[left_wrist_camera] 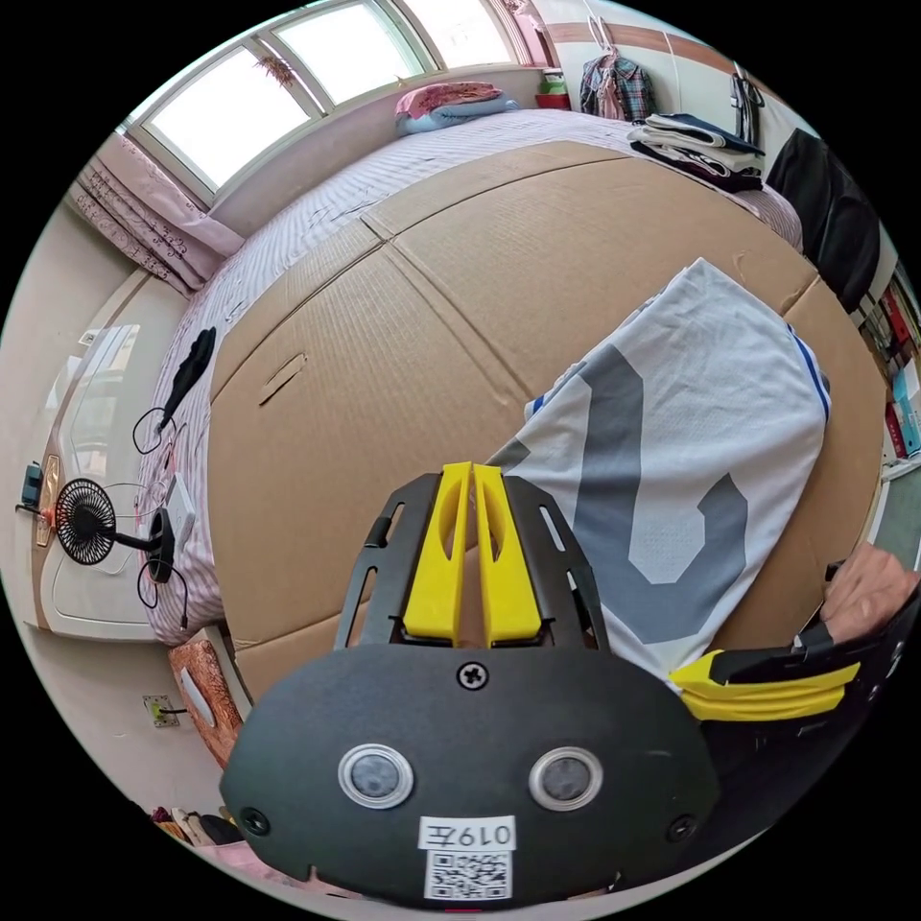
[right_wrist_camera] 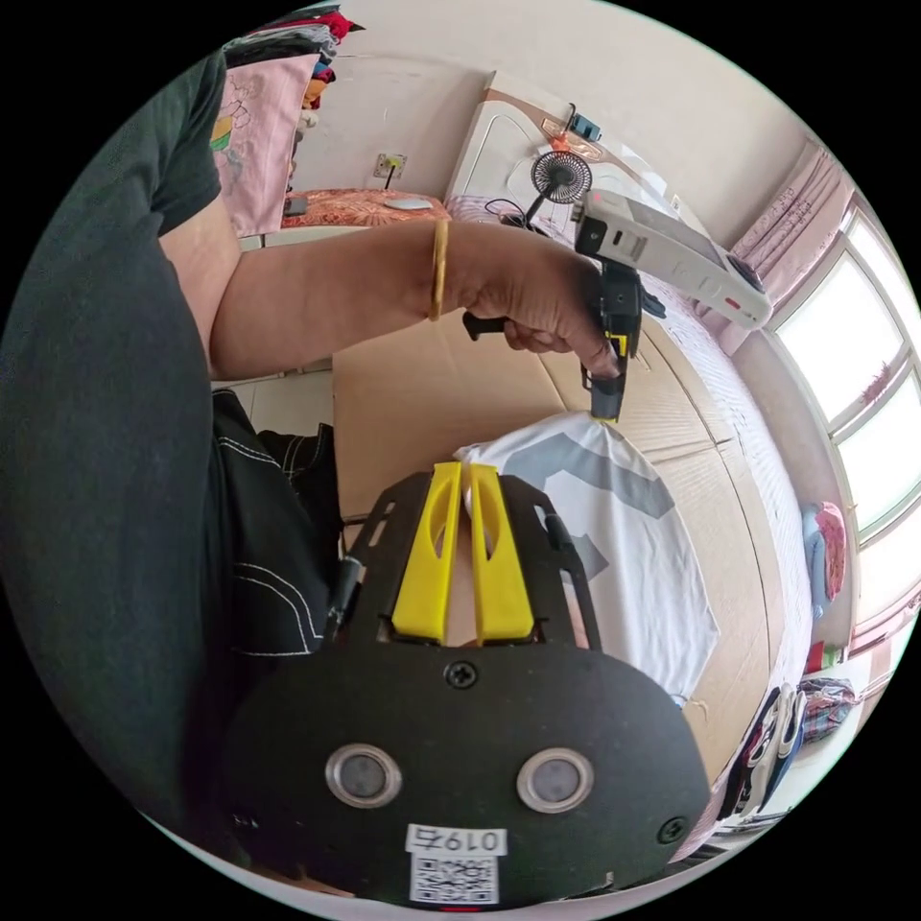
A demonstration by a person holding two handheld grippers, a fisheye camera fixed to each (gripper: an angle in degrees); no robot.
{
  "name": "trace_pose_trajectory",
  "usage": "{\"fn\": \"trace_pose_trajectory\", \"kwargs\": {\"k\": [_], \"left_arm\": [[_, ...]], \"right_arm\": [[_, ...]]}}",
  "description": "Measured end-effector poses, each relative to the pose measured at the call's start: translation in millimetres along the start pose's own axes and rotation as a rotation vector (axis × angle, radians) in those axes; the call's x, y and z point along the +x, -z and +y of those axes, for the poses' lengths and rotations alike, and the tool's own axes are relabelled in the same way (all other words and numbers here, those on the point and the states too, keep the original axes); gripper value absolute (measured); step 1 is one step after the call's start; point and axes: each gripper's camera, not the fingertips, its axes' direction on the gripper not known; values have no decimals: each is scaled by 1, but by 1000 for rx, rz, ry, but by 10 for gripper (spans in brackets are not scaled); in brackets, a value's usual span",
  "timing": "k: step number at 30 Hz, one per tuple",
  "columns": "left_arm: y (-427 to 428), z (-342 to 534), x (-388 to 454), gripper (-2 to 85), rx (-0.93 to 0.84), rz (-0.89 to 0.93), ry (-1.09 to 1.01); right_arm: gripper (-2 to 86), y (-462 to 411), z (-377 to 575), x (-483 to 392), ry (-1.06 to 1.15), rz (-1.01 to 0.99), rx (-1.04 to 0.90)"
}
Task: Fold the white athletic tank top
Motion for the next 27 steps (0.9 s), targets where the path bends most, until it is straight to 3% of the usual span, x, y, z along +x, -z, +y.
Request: {"fn": "trace_pose_trajectory", "kwargs": {"k": [15,19,23,27], "left_arm": [[1,42,-48,33,-27,-67,78],[13,78,-79,19,0,-52,150],[35,111,-45,15,131,99,-46],[41,137,-8,20,165,137,-224]], "right_arm": [[96,24,17,25,-23,-34,-28],[92,54,34,40,-61,-63,62],[81,83,69,70,-132,75,25],[70,103,108,102,-219,172,-83]]}}
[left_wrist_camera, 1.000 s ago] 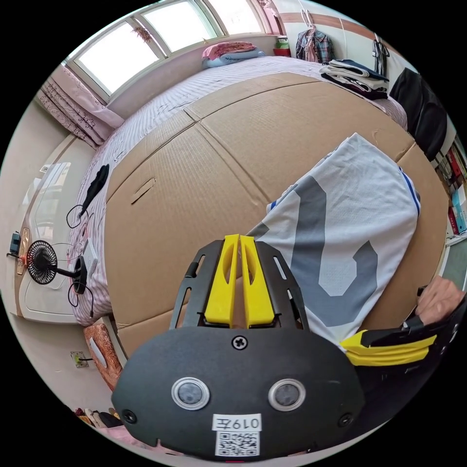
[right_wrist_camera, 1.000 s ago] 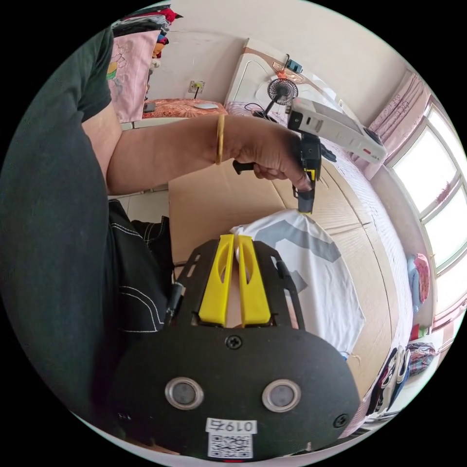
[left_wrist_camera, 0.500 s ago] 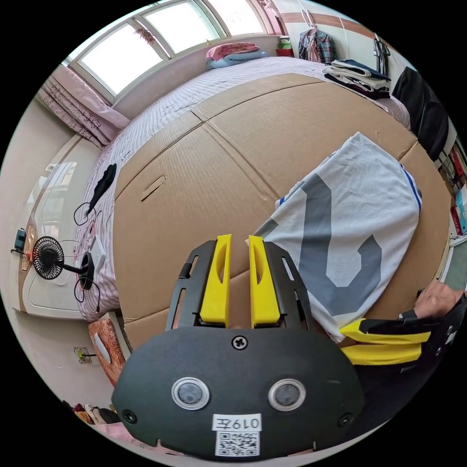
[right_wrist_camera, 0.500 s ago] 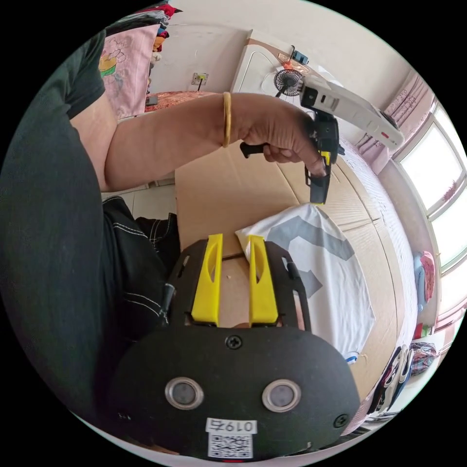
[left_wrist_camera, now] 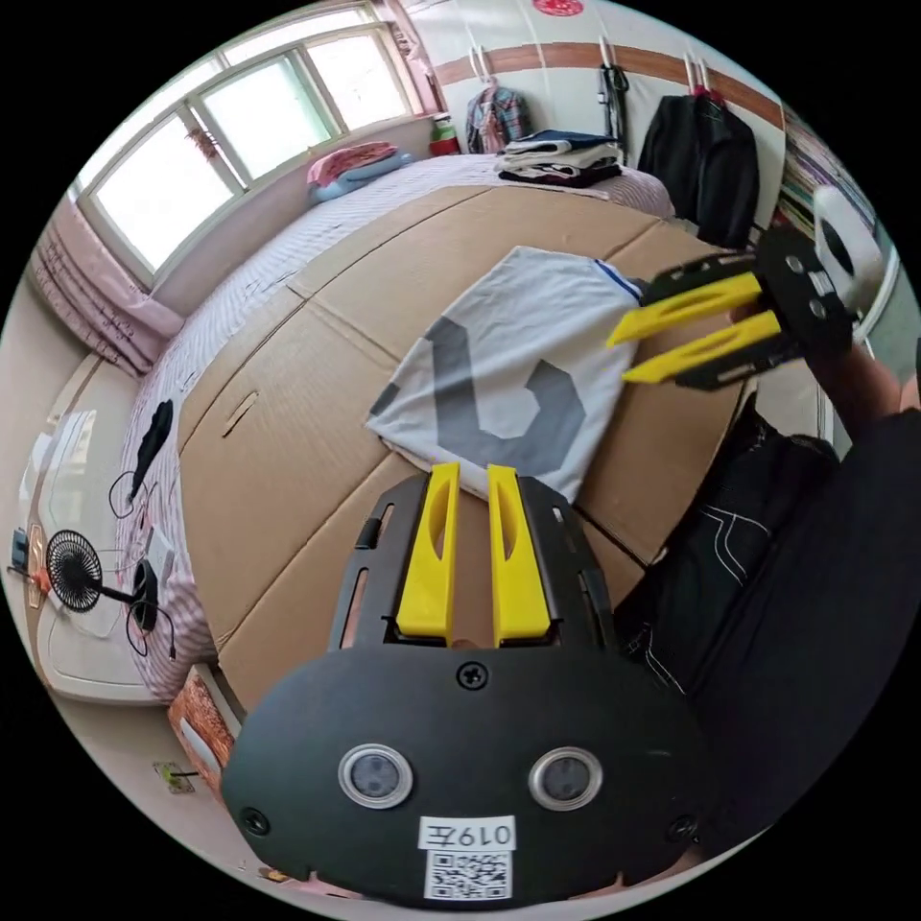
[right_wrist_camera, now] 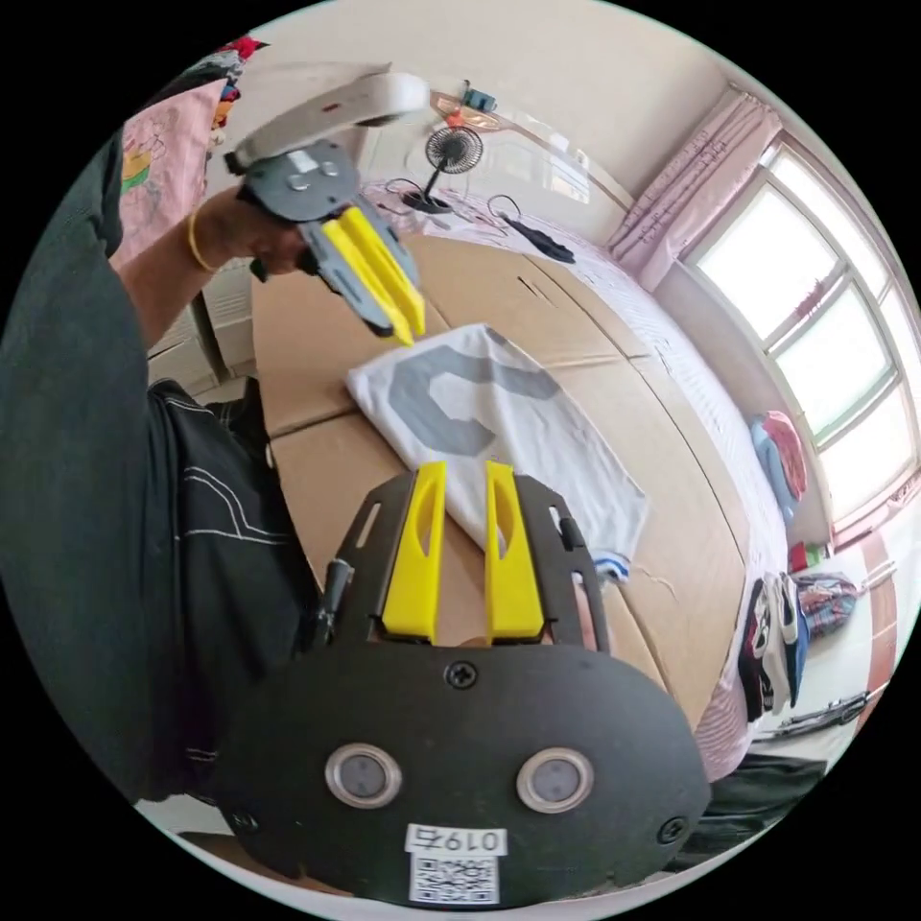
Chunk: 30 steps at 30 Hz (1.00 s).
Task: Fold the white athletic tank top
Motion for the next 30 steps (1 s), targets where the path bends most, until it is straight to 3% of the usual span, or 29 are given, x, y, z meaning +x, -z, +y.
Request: {"fn": "trace_pose_trajectory", "kwargs": {"k": [6,10,16,22,30], "left_arm": [[18,32,14,27,81,-2,-96],[17,39,12,28,100,-2,-154],[0,41,-7,24,34,56,-170],[-9,47,-22,12,-11,79,-184],[-7,50,-52,8,-43,131,-176]], "right_arm": [[38,21,49,74,-302,79,-68],[55,26,85,130,-579,-216,38],[56,24,126,179,-849,-351,130],[-1,20,137,203,-899,-406,127],[-5,22,148,225,-916,-449,120]]}}
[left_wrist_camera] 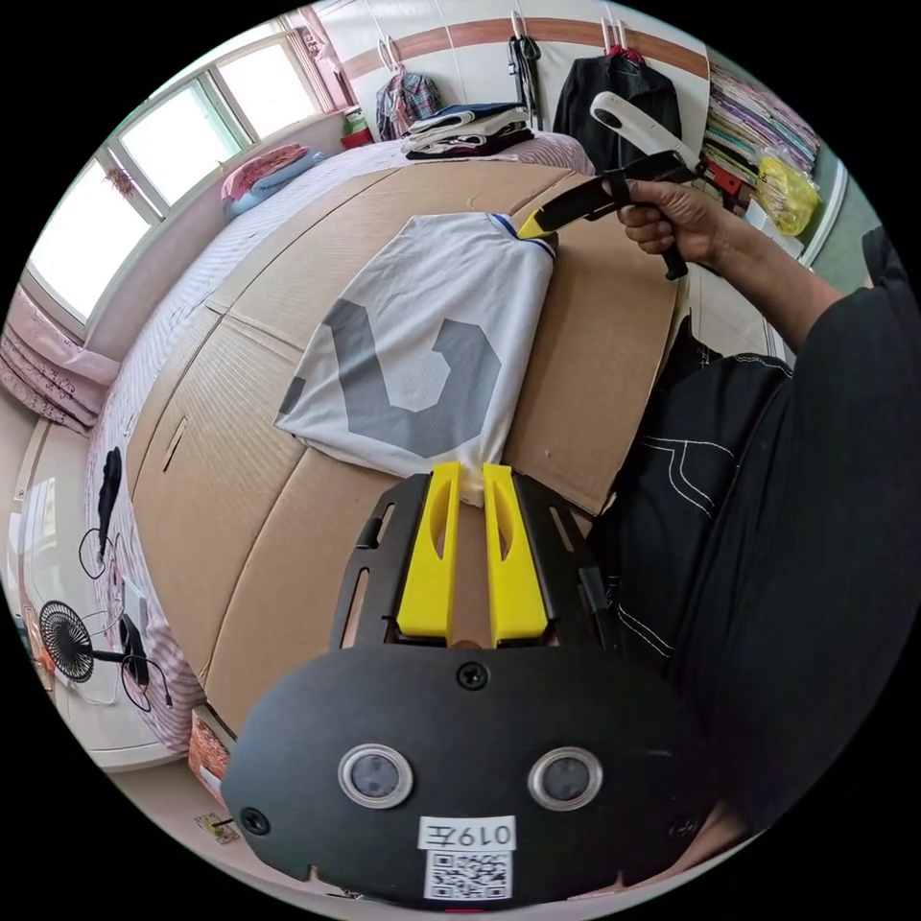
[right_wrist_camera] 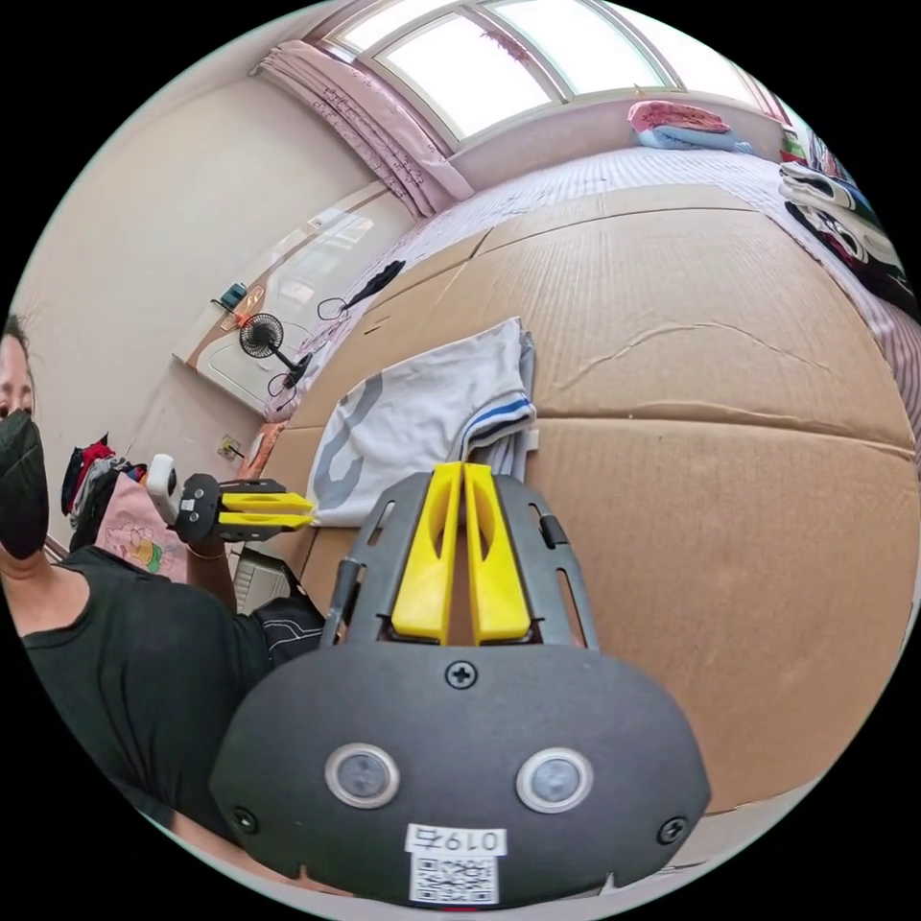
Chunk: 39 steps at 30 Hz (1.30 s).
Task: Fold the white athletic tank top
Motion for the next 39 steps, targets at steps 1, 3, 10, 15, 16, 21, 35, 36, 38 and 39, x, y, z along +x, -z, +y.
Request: {"fn": "trace_pose_trajectory", "kwargs": {"k": [1,3,10,15,16,21,35,36,38,39], "left_arm": [[2,1,-4,7,-1,1,-3],[6,2,-11,7,6,8,1],[17,15,-48,8,37,-11,106],[33,35,-103,12,140,48,377],[34,41,-122,13,164,89,460],[17,53,-182,13,192,205,652],[2,63,-269,11,247,327,789],[1,63,-271,11,251,335,789],[-1,61,-279,10,250,345,789],[-1,61,-281,10,249,345,789]], "right_arm": [[-2,2,-1,1,-2,-7,10],[5,6,-2,3,-16,-17,18],[7,7,-13,-7,21,16,-21],[3,25,-18,-39,98,208,68],[2,24,-19,-59,182,229,80],[15,-36,-13,-160,570,17,-61],[81,-176,-7,-295,700,284,-189],[76,-179,-6,-297,701,286,-191],[47,-188,-3,-305,702,319,-196],[41,-189,-3,-307,701,326,-196]]}}
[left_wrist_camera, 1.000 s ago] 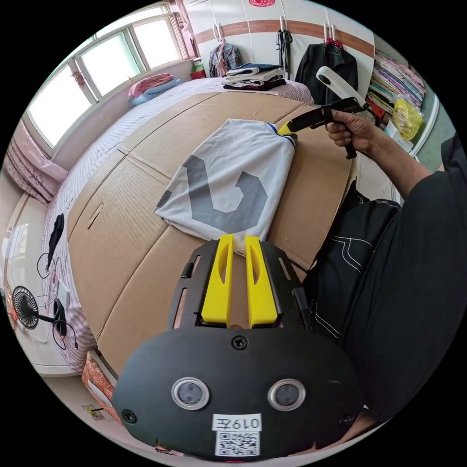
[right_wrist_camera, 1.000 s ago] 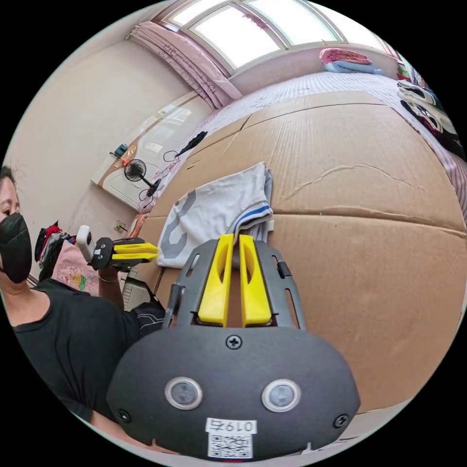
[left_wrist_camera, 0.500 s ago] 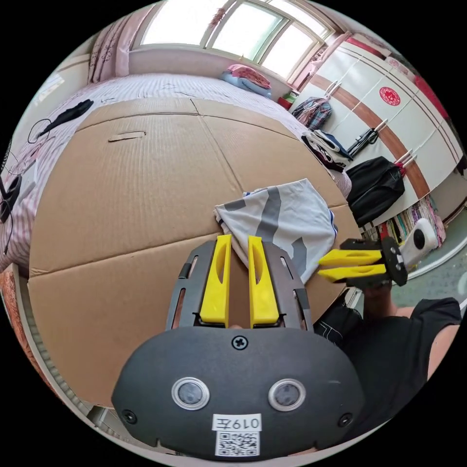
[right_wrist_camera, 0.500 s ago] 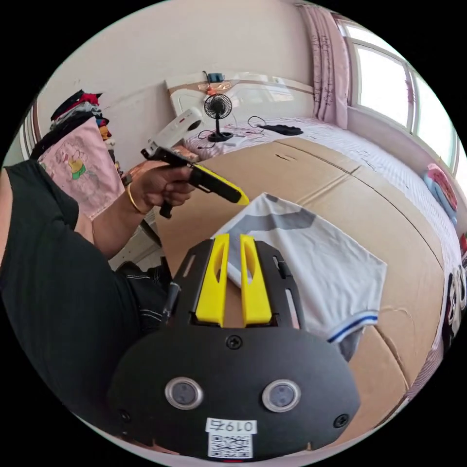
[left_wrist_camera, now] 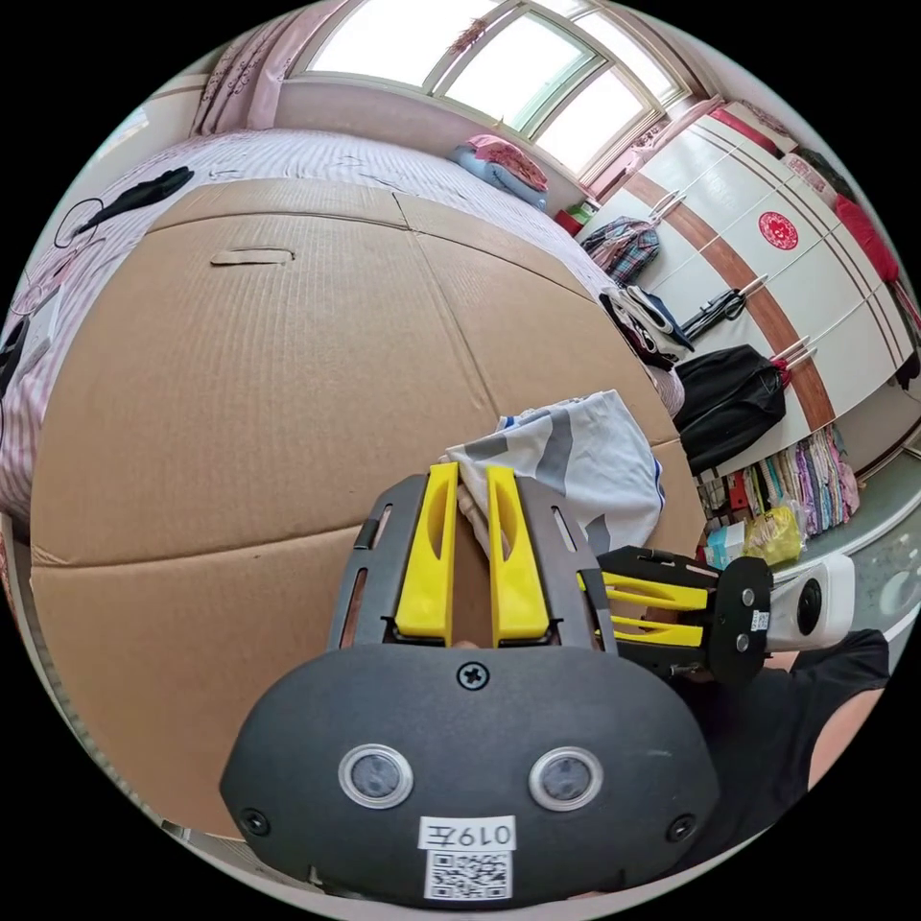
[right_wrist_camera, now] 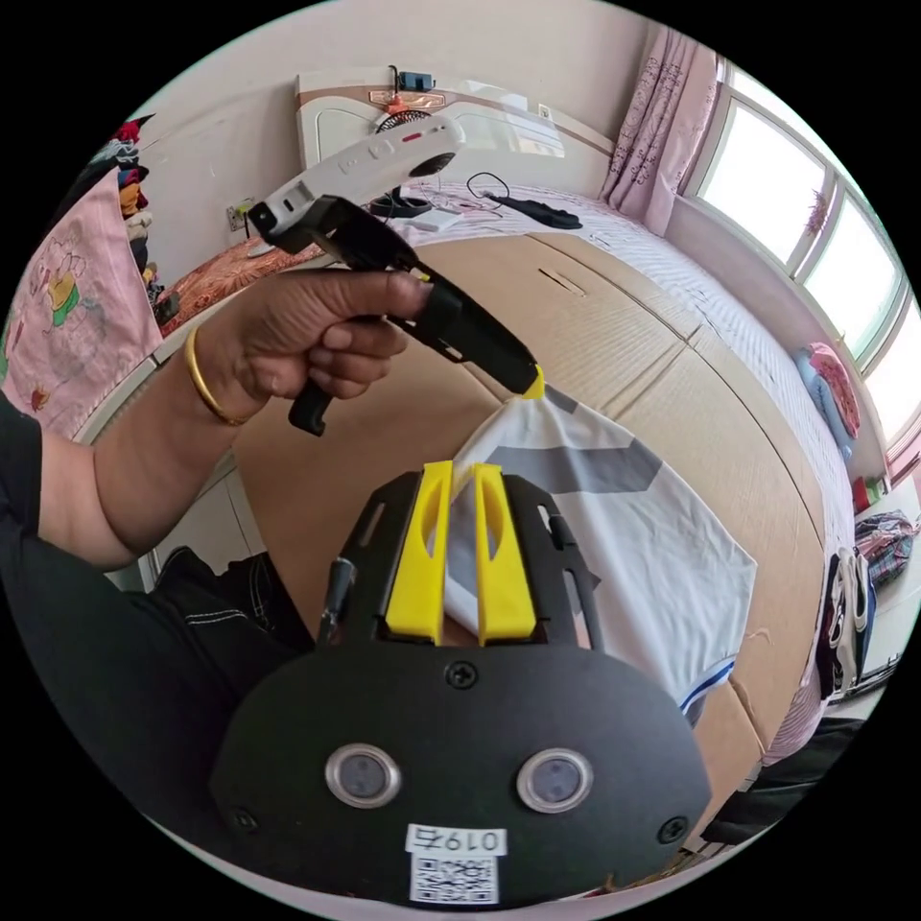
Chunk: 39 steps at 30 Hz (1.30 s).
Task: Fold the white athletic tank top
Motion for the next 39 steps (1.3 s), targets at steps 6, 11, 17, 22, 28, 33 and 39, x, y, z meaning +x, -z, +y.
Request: {"fn": "trace_pose_trajectory", "kwargs": {"k": [6,11,17,22,28,33,39], "left_arm": [[4,-9,-5,14,4,8,-16],[7,-10,-1,14,14,-2,-39],[21,-4,9,11,51,-63,-70],[5,-5,8,11,-7,-88,-71],[28,5,28,10,62,-128,-109],[1,6,19,9,-14,-132,-81],[17,13,35,9,34,-145,-108]], "right_arm": [[-1,-7,-10,-12,-29,-21,-2],[-7,-14,-16,-20,-63,-47,17],[-6,-17,-19,-35,-51,-62,84],[-4,-39,-27,-49,-37,-70,42],[-4,-37,-33,-66,-8,-76,103],[-4,-72,-40,-84,22,-67,26],[-2,-74,-43,-102,34,-45,68]]}}
